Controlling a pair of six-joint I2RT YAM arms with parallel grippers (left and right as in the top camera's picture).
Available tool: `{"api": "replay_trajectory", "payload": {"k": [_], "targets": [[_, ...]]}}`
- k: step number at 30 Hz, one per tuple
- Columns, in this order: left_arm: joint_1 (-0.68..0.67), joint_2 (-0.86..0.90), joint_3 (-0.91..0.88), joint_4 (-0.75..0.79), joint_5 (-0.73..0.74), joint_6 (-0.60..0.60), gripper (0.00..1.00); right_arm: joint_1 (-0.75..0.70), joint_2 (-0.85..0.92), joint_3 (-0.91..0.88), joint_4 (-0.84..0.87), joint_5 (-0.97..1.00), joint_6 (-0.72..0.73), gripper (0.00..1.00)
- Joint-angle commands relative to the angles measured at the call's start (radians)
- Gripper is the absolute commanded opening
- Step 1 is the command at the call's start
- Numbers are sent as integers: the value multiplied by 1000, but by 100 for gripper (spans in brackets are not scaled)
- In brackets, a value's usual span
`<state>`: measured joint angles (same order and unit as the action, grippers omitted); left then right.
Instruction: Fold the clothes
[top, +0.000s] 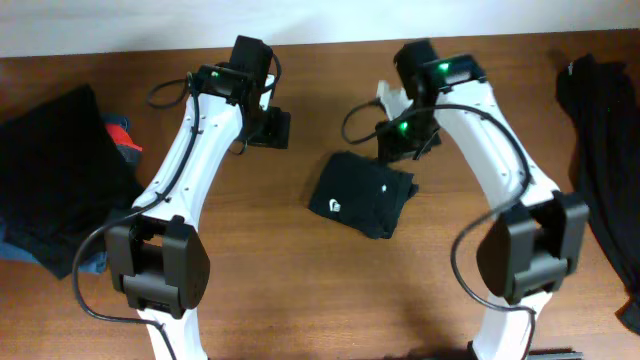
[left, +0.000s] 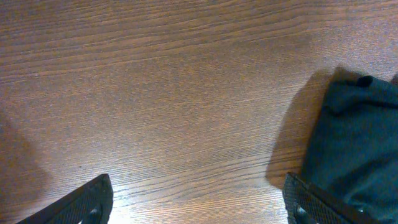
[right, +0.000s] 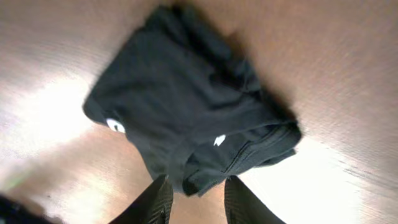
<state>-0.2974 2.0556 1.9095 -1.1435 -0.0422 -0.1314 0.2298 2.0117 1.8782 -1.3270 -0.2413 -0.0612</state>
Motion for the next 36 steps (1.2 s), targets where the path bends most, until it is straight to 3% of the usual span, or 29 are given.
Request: {"api": "replay_trajectory", "payload": {"k": [1, 14, 20, 30, 36], "targets": [[8, 7, 6, 2, -10, 13, 87, 0, 13, -24, 29, 36, -13, 34], [8, 7, 6, 0, -7, 13, 87, 72, 248, -262, 194, 25, -13, 34], [8, 7, 6, -3, -7, 13, 87, 72, 240, -262, 191, -21, -11, 34], [8, 7, 6, -10, -7, 14, 87, 183, 238, -261, 314, -335, 51, 35], [11, 7, 6, -26, -5, 17, 87, 164, 175, -69, 202, -312, -3, 39]]}}
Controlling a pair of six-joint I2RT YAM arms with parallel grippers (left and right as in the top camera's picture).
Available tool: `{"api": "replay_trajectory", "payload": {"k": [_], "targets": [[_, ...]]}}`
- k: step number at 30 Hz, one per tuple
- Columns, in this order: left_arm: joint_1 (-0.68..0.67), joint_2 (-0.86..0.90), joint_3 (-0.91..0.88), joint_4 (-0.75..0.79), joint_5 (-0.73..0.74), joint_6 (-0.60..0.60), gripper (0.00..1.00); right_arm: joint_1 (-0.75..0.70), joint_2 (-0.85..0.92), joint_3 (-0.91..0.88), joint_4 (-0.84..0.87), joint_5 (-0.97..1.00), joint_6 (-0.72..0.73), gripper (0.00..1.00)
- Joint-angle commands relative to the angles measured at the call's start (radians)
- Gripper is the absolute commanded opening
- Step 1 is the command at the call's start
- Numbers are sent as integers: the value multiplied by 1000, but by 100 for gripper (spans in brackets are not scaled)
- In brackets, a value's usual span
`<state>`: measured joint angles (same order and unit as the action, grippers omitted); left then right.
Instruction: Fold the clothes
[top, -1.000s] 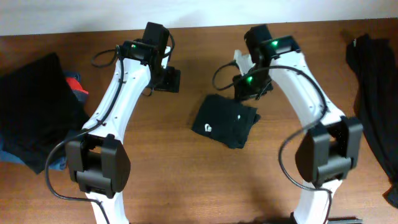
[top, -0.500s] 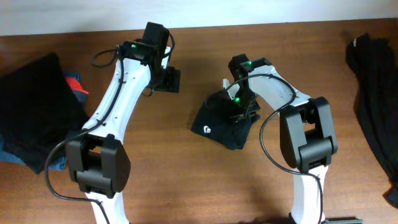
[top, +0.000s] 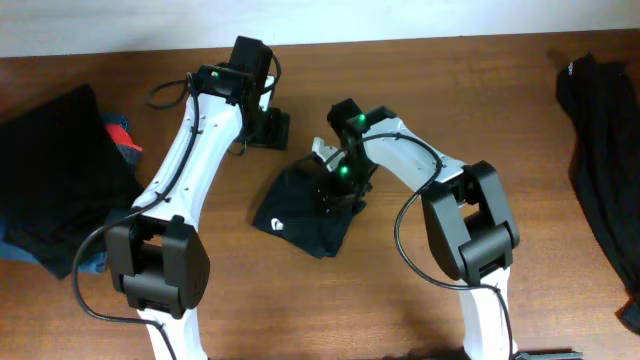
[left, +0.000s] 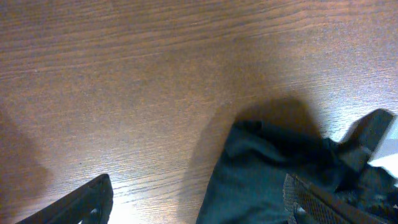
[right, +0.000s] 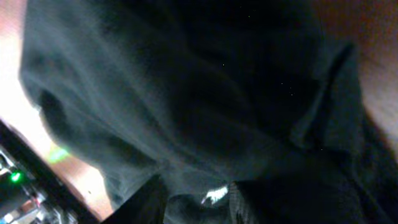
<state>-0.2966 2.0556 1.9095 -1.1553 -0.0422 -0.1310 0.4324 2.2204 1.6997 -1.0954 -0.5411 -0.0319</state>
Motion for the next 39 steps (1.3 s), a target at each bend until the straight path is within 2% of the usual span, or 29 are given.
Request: {"api": "replay_trajectory", "payload": {"k": [1, 5, 7, 9, 10, 11, 12, 14, 16, 19, 21, 23, 27, 30, 32, 35, 39], "targets": [[11, 7, 6, -28, 2, 16, 87, -60, -53, 176, -74, 27, -35, 39], [11, 7, 6, -123, 114, 16, 87, -125, -69, 349, -206, 196, -35, 42], [10, 7, -1, -170, 188, 16, 83, -161, -69, 390, -249, 278, -35, 43], [-3, 7, -36, -207, 253, 15, 74, -201, -69, 400, -271, 317, -35, 43], [-16, 7, -82, -211, 264, 11, 62, -240, -69, 400, -293, 318, -39, 43], [-31, 7, -143, -208, 264, 11, 36, -272, -69, 400, -313, 317, -39, 43], [-37, 7, -178, -206, 264, 6, 25, -290, -69, 400, -325, 317, -39, 43], [-52, 7, -267, -181, 270, -11, 11, -332, -69, 400, -348, 317, -39, 43], [-63, 7, -334, -144, 309, -10, 8, -356, -69, 400, -357, 317, -39, 43], [-81, 7, -422, -62, 383, -10, 8, -378, -69, 399, -373, 317, -39, 43], [-85, 7, -452, -6, 378, -10, 9, -380, -69, 399, -379, 317, -39, 43], [-75, 7, -457, 71, 309, -11, 10, -378, -69, 399, -388, 317, -39, 43], [-29, 7, -456, 249, 163, -11, 18, -378, -69, 399, -416, 317, -39, 43], [22, 7, -455, 380, 142, -14, 22, -378, -69, 399, -429, 317, -39, 42], [50, 7, -455, 436, 143, -14, 34, -378, -69, 399, -431, 316, -39, 42], [88, 6, -429, 446, 256, -13, 40, -373, -69, 399, -430, 314, -42, 43], [122, 3, -346, 292, 455, -10, 41, -372, -69, 399, -415, 314, -42, 43]]}}
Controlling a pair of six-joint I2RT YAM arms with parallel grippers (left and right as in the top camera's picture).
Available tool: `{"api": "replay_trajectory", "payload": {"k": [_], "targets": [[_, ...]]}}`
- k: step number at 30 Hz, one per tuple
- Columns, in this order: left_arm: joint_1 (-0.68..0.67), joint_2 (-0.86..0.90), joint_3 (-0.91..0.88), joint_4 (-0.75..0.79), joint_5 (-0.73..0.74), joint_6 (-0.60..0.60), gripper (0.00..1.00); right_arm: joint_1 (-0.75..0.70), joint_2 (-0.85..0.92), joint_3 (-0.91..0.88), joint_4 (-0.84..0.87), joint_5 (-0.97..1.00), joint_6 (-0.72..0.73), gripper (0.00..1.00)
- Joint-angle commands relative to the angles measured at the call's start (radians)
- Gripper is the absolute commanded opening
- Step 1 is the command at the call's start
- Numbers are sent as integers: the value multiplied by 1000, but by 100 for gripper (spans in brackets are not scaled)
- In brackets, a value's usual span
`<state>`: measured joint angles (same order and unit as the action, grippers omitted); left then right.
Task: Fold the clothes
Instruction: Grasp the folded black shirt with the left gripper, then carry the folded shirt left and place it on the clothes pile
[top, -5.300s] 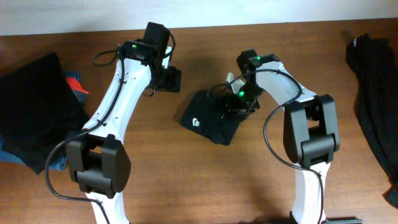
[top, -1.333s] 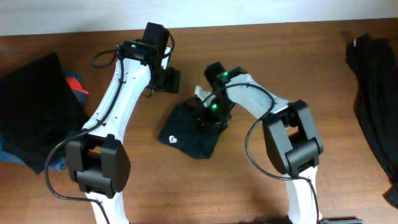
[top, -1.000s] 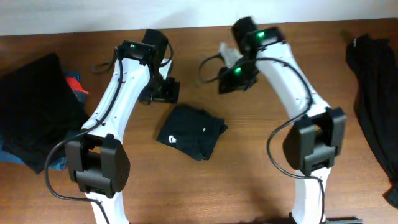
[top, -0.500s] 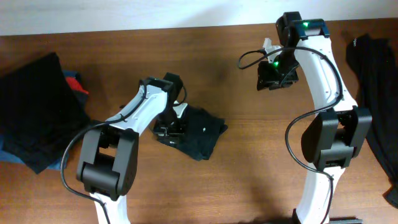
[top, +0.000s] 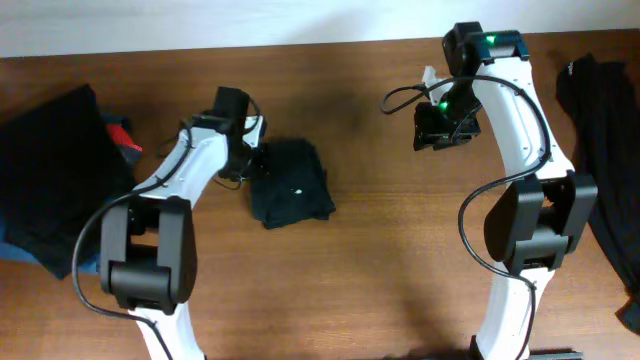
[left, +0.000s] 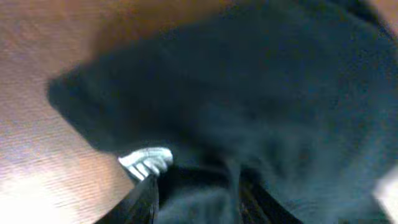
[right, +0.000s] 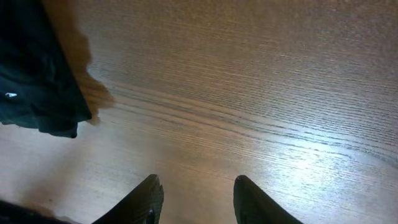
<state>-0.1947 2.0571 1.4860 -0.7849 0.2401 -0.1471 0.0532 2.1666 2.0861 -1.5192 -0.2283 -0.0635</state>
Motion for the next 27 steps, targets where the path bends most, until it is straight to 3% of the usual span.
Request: {"api": "replay_trajectory", "payload": {"k": [1, 5, 14, 18, 19, 21, 27], "targets": [[30, 1, 100, -126, 165, 6, 42, 7, -15, 12, 11, 1, -10, 43], [76, 0, 149, -218, 158, 6, 46, 7, -15, 11, 20, 1, -12, 43], [123, 7, 146, -256, 158, 5, 85, 59, -15, -16, 72, -11, -61, 47], [112, 34, 122, -240, 180, 5, 87, 96, -13, -36, 103, -10, -64, 48], [111, 52, 121, -233, 213, 5, 92, 108, -13, -43, 111, -10, -64, 48], [111, 106, 120, -212, 294, 5, 93, 129, -13, -59, 125, -10, -63, 48], [90, 210, 120, -200, 327, 0, 93, 139, -13, -87, 136, -10, -63, 48]]}}
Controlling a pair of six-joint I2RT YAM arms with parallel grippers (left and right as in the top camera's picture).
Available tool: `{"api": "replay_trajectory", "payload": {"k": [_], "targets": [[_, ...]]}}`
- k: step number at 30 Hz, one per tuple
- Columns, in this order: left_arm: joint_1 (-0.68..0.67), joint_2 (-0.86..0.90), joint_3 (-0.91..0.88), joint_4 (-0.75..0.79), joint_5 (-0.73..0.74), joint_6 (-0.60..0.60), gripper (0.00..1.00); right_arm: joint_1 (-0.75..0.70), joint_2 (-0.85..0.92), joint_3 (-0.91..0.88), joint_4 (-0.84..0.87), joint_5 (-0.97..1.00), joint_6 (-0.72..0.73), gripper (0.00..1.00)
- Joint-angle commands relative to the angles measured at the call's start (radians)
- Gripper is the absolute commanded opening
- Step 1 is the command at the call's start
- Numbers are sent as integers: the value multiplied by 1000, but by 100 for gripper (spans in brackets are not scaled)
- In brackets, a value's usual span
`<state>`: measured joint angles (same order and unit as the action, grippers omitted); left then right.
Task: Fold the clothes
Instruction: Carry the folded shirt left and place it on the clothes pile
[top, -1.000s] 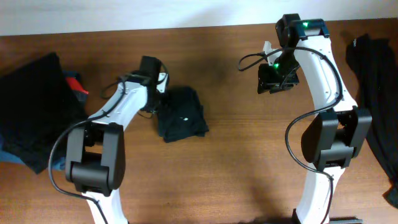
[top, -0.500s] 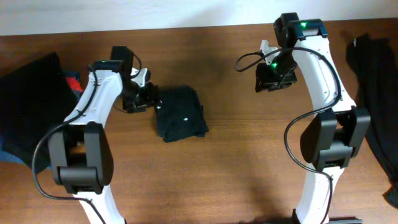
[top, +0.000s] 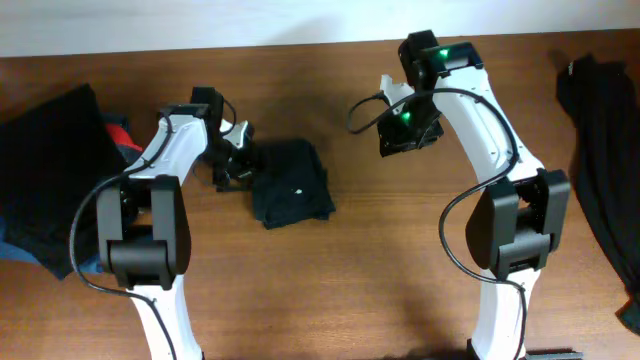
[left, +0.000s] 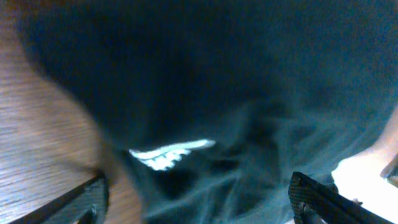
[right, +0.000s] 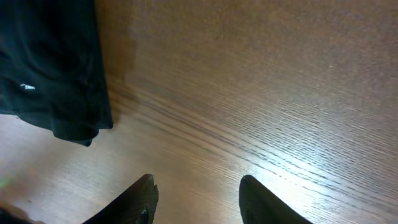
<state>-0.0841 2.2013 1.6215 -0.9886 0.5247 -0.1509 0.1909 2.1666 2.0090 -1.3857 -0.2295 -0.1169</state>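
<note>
A folded black garment (top: 291, 182) with a small white logo lies left of the table's middle. My left gripper (top: 234, 164) is low at its left edge. In the left wrist view the gripper (left: 199, 182) is open wide, and the dark cloth (left: 249, 93) with its white mark fills the space between the fingers (left: 314, 196). My right gripper (top: 402, 134) hangs over bare wood at the back, right of the garment. It stands open (right: 198, 179) with nothing between the fingers; the garment's edge (right: 56, 74) shows at the left of that view.
A pile of dark clothes (top: 50, 170) with red and blue pieces lies at the far left. Another black garment (top: 598, 130) is spread along the right edge. Bare brown tabletop (top: 400, 260) lies in front of the folded garment.
My left gripper's fingers, close together on the garment before, now stand wide apart over it. The right gripper has moved left, closer to the garment. The garment lies where it did.
The folded garment lay mid-table with my right gripper at its far edge and the left open over bare wood. Then the right gripper was on it, further left. Later it lay left of centre with the left gripper narrowed on it; now both are open.
</note>
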Motion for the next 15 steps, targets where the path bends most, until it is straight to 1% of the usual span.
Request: {"api": "replay_trajectory", "payload": {"k": [1, 2, 3, 4, 5, 7, 8, 9, 10, 11, 15], "targets": [[-26, 78, -16, 4, 45, 1, 93, 2, -13, -10, 3, -9, -10, 48], [-35, 91, -16, 4, 63, 1, 93, 2, -13, -10, 3, -9, -10, 48], [-43, 98, -16, 4, 82, 2, 89, 2, -13, -10, 2, -9, -10, 48], [-48, 104, -16, 8, 87, 2, 82, 2, -13, -10, 2, -9, -10, 48], [-60, 107, -16, 12, 89, 2, 69, 2, -13, -10, 0, -9, -10, 48], [-67, 107, -15, 17, 89, 2, 48, 2, -13, -10, -2, -9, -10, 48], [-68, 107, -15, 18, 89, 2, 33, 2, -13, -10, -2, -9, -10, 48], [-68, 107, -15, 18, 89, 2, 15, 2, -13, -10, -2, -9, -10, 48], [-68, 107, -15, 18, 89, 2, 5, 2, -13, -10, -2, -9, -10, 48], [-65, 107, -15, 18, 88, 2, 1, 2, -13, -10, -3, -9, -10, 48], [-43, 96, -11, -2, 58, 2, 1, 1, -13, -10, -11, 11, -10, 48]]}}
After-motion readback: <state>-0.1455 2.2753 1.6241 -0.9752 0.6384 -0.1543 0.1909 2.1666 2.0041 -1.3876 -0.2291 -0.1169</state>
